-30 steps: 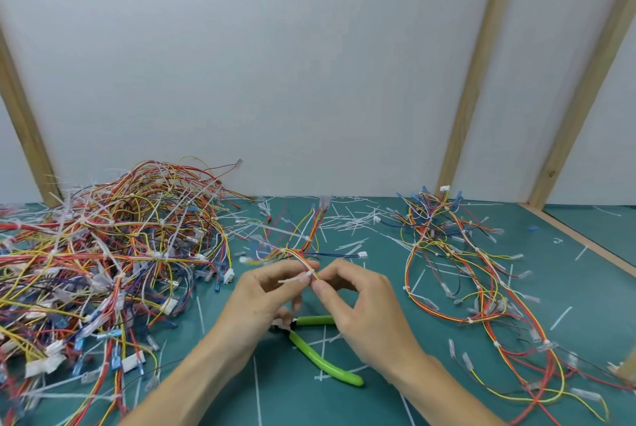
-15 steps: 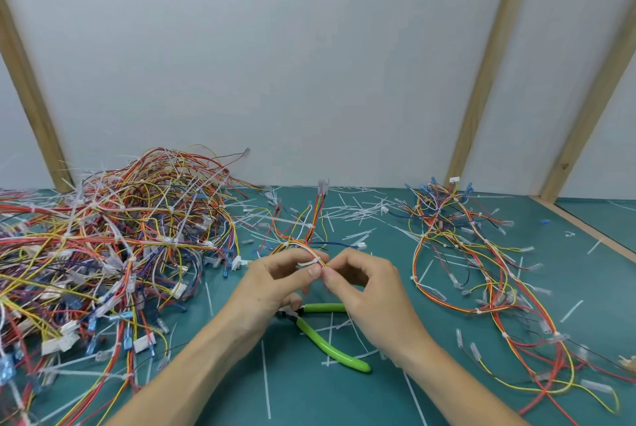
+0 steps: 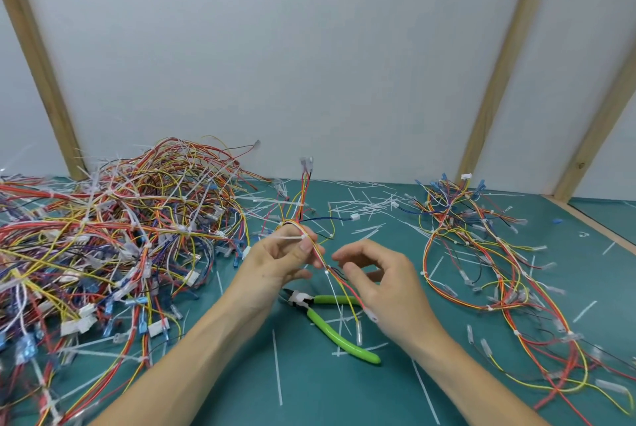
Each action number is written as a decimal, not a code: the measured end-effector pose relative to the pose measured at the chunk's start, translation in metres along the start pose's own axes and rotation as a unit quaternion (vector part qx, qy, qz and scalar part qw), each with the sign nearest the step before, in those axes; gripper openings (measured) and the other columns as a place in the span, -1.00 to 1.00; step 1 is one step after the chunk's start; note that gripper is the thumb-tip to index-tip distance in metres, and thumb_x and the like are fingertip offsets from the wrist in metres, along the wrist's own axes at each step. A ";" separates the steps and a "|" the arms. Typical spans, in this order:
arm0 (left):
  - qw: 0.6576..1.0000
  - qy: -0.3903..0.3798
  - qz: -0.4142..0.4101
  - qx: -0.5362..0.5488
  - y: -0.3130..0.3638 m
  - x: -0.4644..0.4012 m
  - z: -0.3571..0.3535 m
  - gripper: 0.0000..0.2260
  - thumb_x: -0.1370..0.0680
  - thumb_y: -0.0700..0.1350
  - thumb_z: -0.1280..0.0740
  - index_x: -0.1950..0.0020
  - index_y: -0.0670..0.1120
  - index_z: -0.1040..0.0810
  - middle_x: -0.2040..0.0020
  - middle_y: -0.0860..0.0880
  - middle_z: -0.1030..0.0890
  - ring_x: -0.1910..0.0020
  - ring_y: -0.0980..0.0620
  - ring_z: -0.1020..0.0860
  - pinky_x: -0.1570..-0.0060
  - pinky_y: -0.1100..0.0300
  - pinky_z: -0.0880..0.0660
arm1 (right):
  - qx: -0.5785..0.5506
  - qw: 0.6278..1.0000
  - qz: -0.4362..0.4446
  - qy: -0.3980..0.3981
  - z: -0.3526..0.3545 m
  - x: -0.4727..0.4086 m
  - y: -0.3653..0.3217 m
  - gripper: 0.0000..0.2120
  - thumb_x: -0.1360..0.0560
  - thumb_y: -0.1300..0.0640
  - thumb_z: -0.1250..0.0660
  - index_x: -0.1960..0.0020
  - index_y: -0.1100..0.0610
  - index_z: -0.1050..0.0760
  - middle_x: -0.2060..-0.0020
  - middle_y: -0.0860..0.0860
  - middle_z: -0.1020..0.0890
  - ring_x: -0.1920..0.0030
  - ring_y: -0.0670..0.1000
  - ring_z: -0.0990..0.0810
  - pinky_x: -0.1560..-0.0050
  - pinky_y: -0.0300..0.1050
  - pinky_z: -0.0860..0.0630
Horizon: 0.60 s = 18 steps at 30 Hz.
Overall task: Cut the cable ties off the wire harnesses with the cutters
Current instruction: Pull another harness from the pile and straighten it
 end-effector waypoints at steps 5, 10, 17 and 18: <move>1.000 -0.006 -0.010 -0.006 0.002 0.000 0.000 -0.93 -0.55 -0.08 -0.44 0.01 -0.04 -0.62 0.13 -0.06 -0.64 0.07 -0.02 -0.62 0.07 0.19 -0.57 | 0.031 0.998 0.038 -0.035 -0.011 0.003 -0.009 -0.71 -0.55 0.21 -0.45 0.01 -0.22 -0.66 0.05 -0.24 -0.69 -0.09 -0.14 -0.64 -0.06 -0.31 -0.50; 0.998 -0.031 -0.036 -0.042 0.006 0.002 -0.009 -0.91 -0.55 -0.08 -0.37 -0.01 0.00 -0.65 0.15 -0.01 -0.61 0.12 0.04 -0.60 0.02 0.11 -0.52 | 0.101 0.992 0.033 -0.068 -0.018 0.002 -0.002 -0.79 -0.56 0.14 -0.44 -0.10 -0.13 -0.69 -0.03 -0.24 -0.67 -0.14 -0.21 -0.59 -0.14 -0.32 -0.44; 0.998 -0.051 -0.029 -0.016 0.005 0.004 -0.016 -0.83 -0.54 -0.09 -0.34 -0.03 0.04 -0.71 0.17 0.02 -0.64 0.10 0.02 -0.58 -0.10 0.18 -0.52 | 0.160 0.976 0.073 -0.125 -0.028 0.004 -0.005 -0.78 -0.62 0.11 -0.36 -0.24 -0.07 -0.59 -0.29 -0.24 -0.54 -0.37 -0.32 -0.37 -0.39 -0.37 -0.23; 0.998 -0.058 -0.026 -0.005 0.005 0.004 -0.018 -0.82 -0.54 -0.11 -0.33 -0.04 0.03 -0.71 0.15 0.04 -0.66 0.09 0.03 -0.61 -0.10 0.19 -0.54 | 0.170 0.974 0.081 -0.124 -0.028 0.004 -0.006 -0.82 -0.63 0.11 -0.35 -0.21 -0.06 -0.57 -0.31 -0.25 -0.52 -0.38 -0.37 -0.32 -0.38 -0.38 -0.20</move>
Point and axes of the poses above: each hand's wrist, its own x-axis away from the middle knuckle, its own z-axis out of the back of the hand, y = z × x, the point moved 10 cm from there along -x, towards the middle knuckle
